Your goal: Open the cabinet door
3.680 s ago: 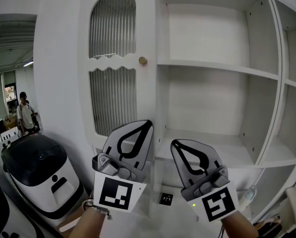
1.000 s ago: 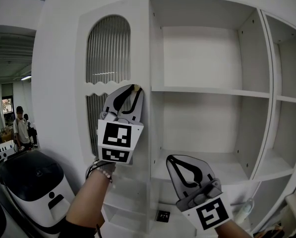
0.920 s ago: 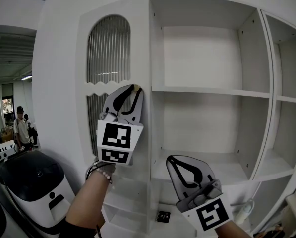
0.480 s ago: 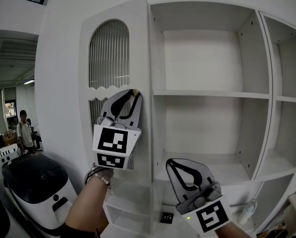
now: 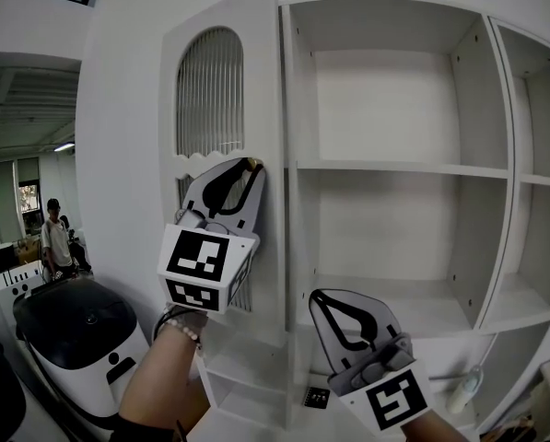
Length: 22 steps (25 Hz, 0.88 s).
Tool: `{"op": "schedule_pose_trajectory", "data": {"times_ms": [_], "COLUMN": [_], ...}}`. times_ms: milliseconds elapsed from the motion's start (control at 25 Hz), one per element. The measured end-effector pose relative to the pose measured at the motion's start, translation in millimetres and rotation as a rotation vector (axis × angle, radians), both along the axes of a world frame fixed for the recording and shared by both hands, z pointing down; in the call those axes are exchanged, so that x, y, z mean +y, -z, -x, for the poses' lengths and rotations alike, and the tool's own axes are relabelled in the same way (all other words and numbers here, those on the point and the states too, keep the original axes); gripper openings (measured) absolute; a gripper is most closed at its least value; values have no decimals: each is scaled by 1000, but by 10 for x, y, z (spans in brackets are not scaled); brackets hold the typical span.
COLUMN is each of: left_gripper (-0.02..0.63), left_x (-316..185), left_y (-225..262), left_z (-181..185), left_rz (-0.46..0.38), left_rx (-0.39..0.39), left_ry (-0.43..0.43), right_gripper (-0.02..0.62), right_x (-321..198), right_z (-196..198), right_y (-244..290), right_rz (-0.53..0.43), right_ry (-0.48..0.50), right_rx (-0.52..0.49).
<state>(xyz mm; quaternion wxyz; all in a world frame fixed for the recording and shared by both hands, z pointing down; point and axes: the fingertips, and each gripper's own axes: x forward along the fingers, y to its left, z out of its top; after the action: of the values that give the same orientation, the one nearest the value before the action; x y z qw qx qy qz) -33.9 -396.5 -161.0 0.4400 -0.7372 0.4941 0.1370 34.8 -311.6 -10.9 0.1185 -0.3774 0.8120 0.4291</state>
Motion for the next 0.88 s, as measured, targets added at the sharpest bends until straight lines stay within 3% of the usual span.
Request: {"op": "schedule_pose_trajectory", "data": {"times_ms": [880], "left_gripper": [80], "left_x": [443], "left_y": [3], "left_z": [304], "left_rz": [-12], "left_rx": [-14], "left_ry": [4], "right_gripper": [3], "right_x": [148], "right_z": [300], "right_y": [-55], "right_rz": [13], "right_ry": [80], "right_rx": [12]}}
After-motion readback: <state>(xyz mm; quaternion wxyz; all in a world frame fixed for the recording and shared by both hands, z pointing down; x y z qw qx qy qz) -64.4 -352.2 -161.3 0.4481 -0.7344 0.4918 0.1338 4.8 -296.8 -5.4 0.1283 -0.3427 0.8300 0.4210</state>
